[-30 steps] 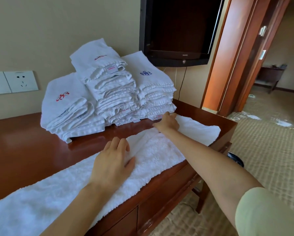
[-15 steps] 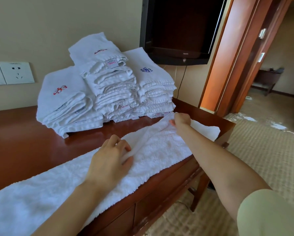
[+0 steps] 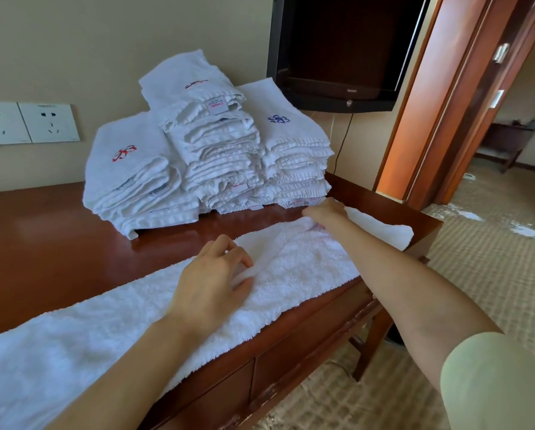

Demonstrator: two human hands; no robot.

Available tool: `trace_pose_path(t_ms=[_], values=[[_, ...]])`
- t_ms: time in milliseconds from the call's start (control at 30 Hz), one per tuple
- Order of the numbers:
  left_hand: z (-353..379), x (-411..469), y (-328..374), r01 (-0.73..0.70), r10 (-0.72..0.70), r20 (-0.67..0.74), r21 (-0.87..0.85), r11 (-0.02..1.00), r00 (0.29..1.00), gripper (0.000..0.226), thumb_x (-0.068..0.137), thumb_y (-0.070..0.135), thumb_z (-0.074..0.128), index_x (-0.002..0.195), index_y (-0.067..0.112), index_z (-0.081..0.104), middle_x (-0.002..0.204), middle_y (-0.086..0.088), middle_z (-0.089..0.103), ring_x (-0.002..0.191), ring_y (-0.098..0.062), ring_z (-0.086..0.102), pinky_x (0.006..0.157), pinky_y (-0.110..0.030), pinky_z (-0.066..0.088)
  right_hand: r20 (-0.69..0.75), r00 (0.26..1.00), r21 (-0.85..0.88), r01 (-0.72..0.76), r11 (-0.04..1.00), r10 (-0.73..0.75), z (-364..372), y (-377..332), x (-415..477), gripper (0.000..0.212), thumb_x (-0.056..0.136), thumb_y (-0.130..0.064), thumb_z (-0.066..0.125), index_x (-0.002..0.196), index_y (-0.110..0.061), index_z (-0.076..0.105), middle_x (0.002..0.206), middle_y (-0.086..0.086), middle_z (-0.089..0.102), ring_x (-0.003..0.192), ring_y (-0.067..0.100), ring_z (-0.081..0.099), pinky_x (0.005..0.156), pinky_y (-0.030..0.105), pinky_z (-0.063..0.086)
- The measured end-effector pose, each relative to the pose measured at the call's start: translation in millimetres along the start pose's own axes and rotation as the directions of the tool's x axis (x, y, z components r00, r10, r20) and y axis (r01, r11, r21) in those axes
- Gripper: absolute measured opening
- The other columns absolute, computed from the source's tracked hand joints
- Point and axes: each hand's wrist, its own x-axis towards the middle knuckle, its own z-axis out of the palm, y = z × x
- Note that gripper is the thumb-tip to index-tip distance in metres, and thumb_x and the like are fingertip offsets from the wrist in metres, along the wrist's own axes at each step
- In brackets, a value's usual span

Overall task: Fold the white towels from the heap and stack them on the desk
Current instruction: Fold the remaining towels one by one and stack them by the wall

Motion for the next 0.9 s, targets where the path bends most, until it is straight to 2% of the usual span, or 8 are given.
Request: trace_pose_path(t_ms=[133, 233, 333, 433, 533, 667, 767, 900], values=[[2, 0, 0, -0.002, 0.002, 0.017, -0.005, 1.000, 1.000, 0.019, 0.080, 0.020, 0.073, 0.096, 0.022, 0.064, 0.093, 0.015, 0.051, 0.081, -0.004, 0.045, 0.057, -0.007, 0.029, 0.038, 0.998, 0.303, -0.064, 0.951, 0.055, -5, 2, 2, 0.018, 0.080, -0.017, 0.065, 0.092, -0.013, 0.052, 0.083, 0.001, 0.059, 0.072, 0.015, 0.062, 0.057, 0.025, 0.051], [1, 0, 1, -0.011, 0.011, 0.024, 0.007, 1.000, 1.000, 0.016, 0.083, 0.021, 0.070, 0.096, 0.021, 0.061, 0.094, 0.012, 0.053, 0.083, -0.005, 0.047, 0.059, -0.007, 0.030, 0.083, 0.992, 0.547, -0.122, 0.828, 0.091, -8, 7, 1, 0.022, 0.083, -0.008, 0.061, 0.104, -0.010, 0.053, 0.094, 0.007, 0.059, 0.071, 0.015, 0.059, 0.050, 0.022, 0.051], [1, 0, 1, -0.016, 0.015, 0.023, 0.018, 1.000, 1.000, 0.015, 0.083, 0.021, 0.070, 0.095, 0.020, 0.061, 0.092, 0.011, 0.053, 0.081, -0.005, 0.046, 0.057, -0.007, 0.029, 0.022, 0.998, 0.720, -0.061, 0.691, 0.065, -10, 18, -2, 0.021, 0.085, 0.001, 0.051, 0.102, -0.007, 0.060, 0.093, 0.012, 0.058, 0.084, 0.021, 0.058, 0.063, 0.027, 0.054], [0, -1, 2, -0.025, 0.024, 0.020, 0.017, 1.000, 1.000, 0.016, 0.081, 0.020, 0.073, 0.092, 0.020, 0.062, 0.091, 0.011, 0.052, 0.080, -0.005, 0.045, 0.055, -0.007, 0.027, 0.036, 0.992, 0.842, -0.093, 0.532, 0.118, -16, 25, 0, 0.019, 0.087, -0.001, 0.048, 0.098, -0.010, 0.061, 0.098, 0.012, 0.059, 0.084, 0.021, 0.058, 0.061, 0.027, 0.055], [-1, -2, 2, -0.029, 0.029, 0.024, 0.014, 0.999, 0.999, 0.015, 0.080, 0.021, 0.074, 0.090, 0.020, 0.063, 0.091, 0.011, 0.054, 0.080, -0.006, 0.047, 0.056, -0.007, 0.028, 0.120, 0.984, 0.892, -0.165, 0.422, 0.130, -23, 31, 0, 0.028, 0.094, -0.010, 0.045, 0.119, -0.003, 0.056, 0.094, 0.010, 0.060, 0.087, 0.026, 0.058, 0.071, 0.036, 0.052], [-2, -3, 3, -0.021, 0.021, 0.019, 0.011, 1.000, 1.000, 0.015, 0.080, 0.021, 0.074, 0.089, 0.022, 0.063, 0.090, 0.011, 0.053, 0.079, -0.006, 0.048, 0.056, -0.008, 0.028, 0.140, 0.989, 0.843, -0.144, 0.519, 0.048, -23, 25, 8, 0.044, 0.099, -0.021, 0.037, 0.136, 0.000, 0.047, 0.123, 0.011, 0.055, 0.111, 0.026, 0.056, 0.091, 0.039, 0.046], [-3, -2, 4, -0.034, 0.034, 0.011, 0.008, 0.999, 0.999, 0.016, 0.078, 0.018, 0.075, 0.088, 0.022, 0.063, 0.089, 0.012, 0.053, 0.079, -0.007, 0.048, 0.057, -0.008, 0.029, 0.100, 0.988, 0.692, -0.152, 0.706, 0.114, -13, 29, 34, 0.049, 0.091, -0.050, 0.057, 0.129, -0.020, 0.054, 0.116, -0.002, 0.055, 0.100, 0.015, 0.051, 0.086, 0.028, 0.041], [-6, -1, 4, -0.049, 0.049, 0.000, -0.003, 0.999, 0.999, 0.018, 0.078, 0.017, 0.075, 0.089, 0.022, 0.062, 0.092, 0.011, 0.055, 0.079, -0.010, 0.050, 0.062, -0.015, 0.035, 0.155, 0.978, 0.683, -0.207, 0.700, 0.139, -12, 26, 34, 0.060, 0.097, -0.045, 0.049, 0.142, -0.006, 0.041, 0.141, 0.007, 0.048, 0.129, 0.026, 0.047, 0.102, 0.032, 0.039]])
